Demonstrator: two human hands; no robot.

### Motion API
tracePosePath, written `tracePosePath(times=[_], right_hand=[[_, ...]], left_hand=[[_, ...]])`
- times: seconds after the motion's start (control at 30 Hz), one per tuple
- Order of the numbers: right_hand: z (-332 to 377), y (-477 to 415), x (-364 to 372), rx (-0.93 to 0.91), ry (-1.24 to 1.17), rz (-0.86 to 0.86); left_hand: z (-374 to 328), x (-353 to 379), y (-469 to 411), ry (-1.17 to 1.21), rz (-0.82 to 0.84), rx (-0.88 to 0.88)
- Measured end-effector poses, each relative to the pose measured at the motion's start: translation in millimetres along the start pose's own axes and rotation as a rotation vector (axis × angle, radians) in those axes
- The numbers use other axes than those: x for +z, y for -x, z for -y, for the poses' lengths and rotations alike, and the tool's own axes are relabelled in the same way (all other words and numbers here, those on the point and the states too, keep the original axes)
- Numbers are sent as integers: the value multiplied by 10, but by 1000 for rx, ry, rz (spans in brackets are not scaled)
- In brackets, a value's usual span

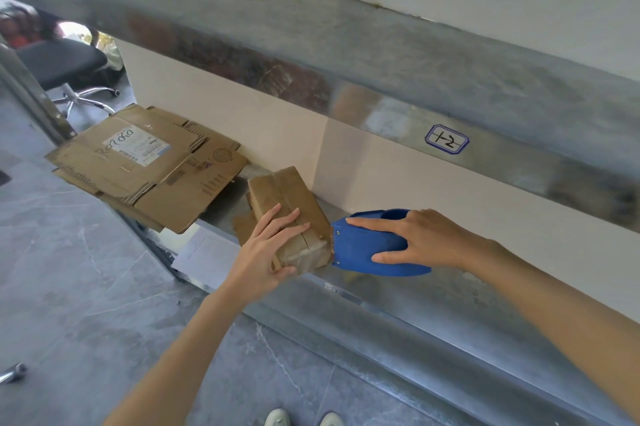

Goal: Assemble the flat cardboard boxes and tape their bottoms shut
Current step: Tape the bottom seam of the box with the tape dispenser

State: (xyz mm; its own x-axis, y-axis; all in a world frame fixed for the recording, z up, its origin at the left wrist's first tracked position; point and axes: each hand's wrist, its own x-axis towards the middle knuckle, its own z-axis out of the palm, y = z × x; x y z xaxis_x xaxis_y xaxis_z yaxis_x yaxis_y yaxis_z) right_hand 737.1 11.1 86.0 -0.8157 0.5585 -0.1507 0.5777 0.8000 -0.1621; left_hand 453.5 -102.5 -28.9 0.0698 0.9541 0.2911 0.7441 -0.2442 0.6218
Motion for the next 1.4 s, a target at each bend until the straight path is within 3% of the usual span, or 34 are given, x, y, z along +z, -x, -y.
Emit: tracePosePath(times=[0.43, 1.0, 1.4], right_hand=[[-339, 213, -42, 117, 2, -3], [112, -167, 340, 226, 296, -73], [295, -359, 549, 255, 337, -60]], left_hand=[[73, 17, -39, -28, 16, 5], [64, 36, -51, -25, -3, -25], [48, 49, -89, -14, -4, -20]])
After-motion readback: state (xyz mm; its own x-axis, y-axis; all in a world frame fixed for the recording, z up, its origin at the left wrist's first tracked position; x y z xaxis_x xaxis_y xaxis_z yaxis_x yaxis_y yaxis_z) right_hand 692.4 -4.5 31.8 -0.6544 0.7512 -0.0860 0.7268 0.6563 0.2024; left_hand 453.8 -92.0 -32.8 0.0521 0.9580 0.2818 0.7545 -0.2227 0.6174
